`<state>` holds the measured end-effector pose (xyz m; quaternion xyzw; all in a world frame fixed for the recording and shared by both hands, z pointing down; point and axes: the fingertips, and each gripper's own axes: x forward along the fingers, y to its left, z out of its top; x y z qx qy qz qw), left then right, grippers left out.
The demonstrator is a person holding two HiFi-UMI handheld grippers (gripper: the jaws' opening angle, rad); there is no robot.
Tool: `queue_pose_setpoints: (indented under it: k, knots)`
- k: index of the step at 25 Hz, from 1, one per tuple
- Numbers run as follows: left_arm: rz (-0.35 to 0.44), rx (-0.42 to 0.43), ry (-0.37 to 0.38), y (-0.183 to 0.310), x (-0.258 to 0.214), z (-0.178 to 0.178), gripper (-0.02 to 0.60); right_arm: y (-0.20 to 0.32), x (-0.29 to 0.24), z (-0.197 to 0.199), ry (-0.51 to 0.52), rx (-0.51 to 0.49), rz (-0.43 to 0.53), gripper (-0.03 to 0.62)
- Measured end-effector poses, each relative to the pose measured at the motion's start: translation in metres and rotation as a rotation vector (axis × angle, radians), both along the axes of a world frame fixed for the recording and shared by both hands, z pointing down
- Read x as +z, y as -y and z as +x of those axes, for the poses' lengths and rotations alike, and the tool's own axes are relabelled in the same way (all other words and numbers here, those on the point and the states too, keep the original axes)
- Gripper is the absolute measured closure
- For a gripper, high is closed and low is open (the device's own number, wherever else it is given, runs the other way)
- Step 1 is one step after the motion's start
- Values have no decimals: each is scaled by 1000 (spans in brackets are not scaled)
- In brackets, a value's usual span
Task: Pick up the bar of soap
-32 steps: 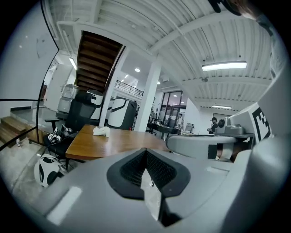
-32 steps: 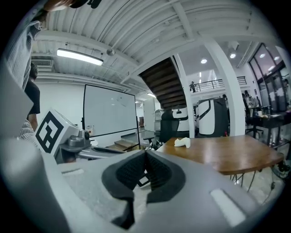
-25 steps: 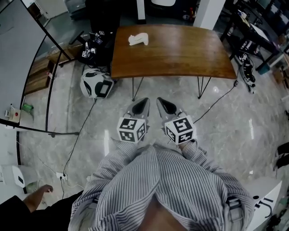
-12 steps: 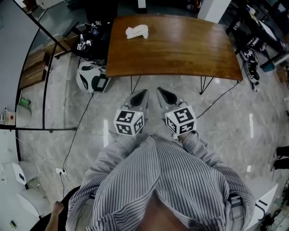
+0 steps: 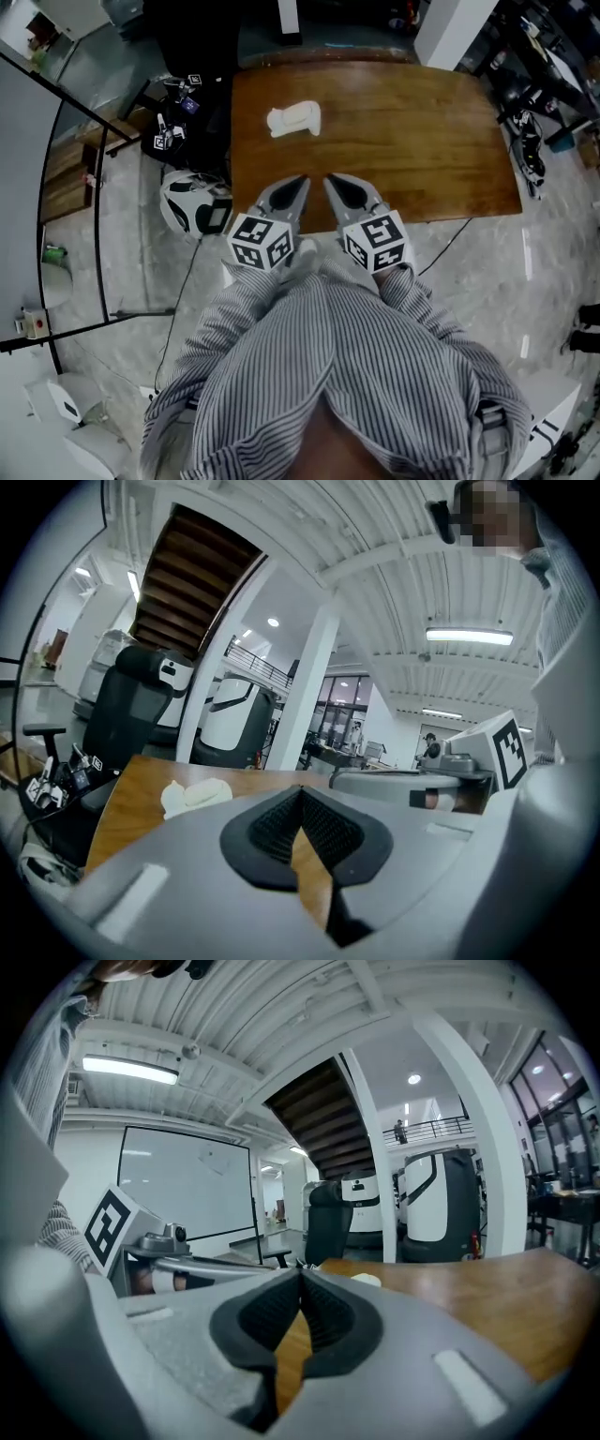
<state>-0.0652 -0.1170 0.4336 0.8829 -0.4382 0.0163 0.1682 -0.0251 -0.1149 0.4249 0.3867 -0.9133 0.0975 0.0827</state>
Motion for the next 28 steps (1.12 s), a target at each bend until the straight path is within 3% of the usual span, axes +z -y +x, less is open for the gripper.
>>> queue_pose_setpoints:
  k: [5, 12, 18, 22, 28]
  knots:
    - [-58, 38, 12, 53, 16, -10, 578, 60, 8, -15, -12, 21, -61, 592]
    - [-88, 99, 67, 106, 39, -23, 577, 99, 37, -21, -46, -16, -162, 592]
    - [-117, 181, 214, 143, 62, -33, 537, 130, 47, -27, -26, -69, -210, 592]
    - [-99, 288, 362, 169, 78, -33, 494, 140, 58, -27, -9, -94, -247, 592]
    - [-72, 466, 513, 199, 99, -33, 378, 140, 83, -24, 16, -102, -321, 592]
